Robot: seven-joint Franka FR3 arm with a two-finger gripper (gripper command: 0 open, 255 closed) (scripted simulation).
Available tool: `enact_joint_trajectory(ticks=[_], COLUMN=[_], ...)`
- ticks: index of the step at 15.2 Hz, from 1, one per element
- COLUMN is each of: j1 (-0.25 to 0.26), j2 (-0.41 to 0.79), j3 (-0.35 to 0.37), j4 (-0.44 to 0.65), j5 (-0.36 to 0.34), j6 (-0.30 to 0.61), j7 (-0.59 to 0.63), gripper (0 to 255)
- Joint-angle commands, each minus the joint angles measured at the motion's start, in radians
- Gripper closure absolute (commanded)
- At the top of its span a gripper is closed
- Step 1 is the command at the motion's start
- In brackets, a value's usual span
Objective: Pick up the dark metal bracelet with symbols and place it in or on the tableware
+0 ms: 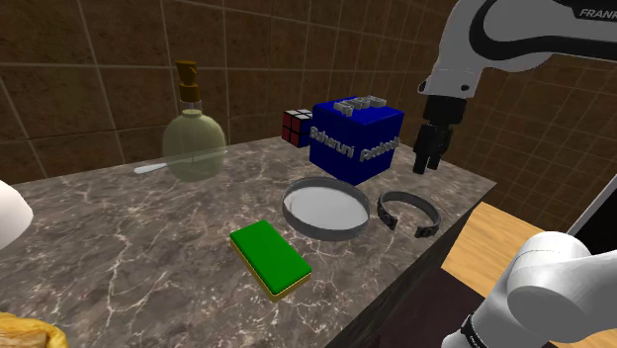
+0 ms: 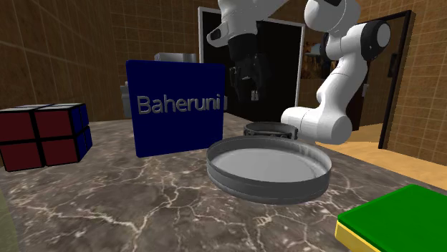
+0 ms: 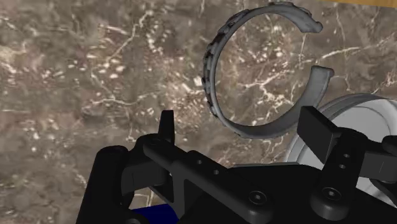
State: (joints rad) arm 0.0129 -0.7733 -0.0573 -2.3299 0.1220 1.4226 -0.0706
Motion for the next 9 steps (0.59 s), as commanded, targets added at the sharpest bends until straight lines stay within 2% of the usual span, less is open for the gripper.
enact_joint_trajectory(ticks=[1,4,9], j1=[0.0,-0.019,-0.018], j2=[0.0,-0.284,-0.297], j3=[0.0,0.131,0.134], j4=[0.0,-0.259,-0.32], j5=[0.0,-0.077,-0.076], j6=[0.0,0.188,0.237], j7=[0.0,0.076,0.077], gripper=[0,0,0])
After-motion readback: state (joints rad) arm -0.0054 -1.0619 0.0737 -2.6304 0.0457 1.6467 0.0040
